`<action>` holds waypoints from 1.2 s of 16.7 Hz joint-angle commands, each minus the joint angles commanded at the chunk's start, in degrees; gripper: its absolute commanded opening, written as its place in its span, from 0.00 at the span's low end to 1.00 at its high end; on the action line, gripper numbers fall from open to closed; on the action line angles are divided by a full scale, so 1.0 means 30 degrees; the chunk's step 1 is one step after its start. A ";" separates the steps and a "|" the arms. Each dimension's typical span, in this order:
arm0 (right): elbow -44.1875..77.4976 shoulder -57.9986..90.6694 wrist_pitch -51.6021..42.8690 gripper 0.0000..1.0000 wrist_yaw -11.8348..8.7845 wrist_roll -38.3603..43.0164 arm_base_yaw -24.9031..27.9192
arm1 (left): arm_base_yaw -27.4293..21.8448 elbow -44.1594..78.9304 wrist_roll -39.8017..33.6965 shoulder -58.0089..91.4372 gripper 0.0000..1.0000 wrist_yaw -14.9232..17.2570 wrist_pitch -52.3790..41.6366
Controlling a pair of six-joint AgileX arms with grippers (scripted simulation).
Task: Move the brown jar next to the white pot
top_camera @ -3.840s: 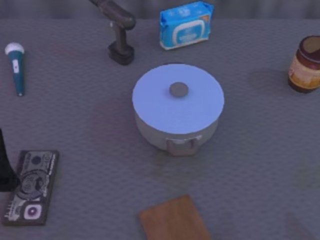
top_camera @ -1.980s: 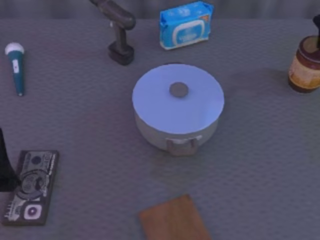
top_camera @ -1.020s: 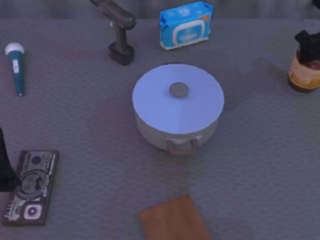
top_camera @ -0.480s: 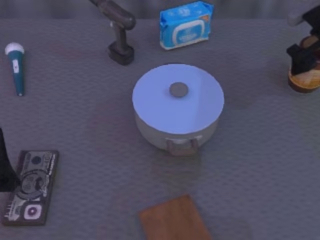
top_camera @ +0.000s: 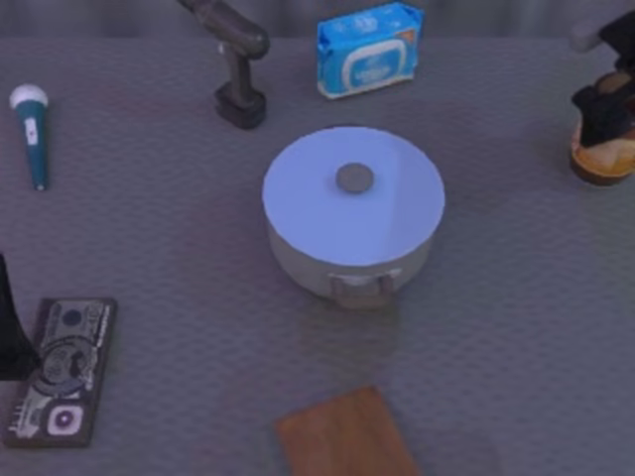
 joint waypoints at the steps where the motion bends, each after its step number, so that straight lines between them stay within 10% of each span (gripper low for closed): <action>1: 0.0000 0.0000 0.0000 0.32 0.0000 0.0000 0.0000 | 0.0000 0.0000 0.0000 0.0000 1.00 0.0000 0.0000; 6: 0.0000 0.0000 0.0000 0.00 0.0000 0.0000 0.0000 | 0.0000 0.0000 0.0000 0.0000 1.00 0.0000 0.0000; 20: -0.2990 -0.3329 -0.0323 0.00 -0.0035 0.0053 -0.0037 | 0.0000 0.0000 0.0000 0.0000 1.00 0.0000 0.0000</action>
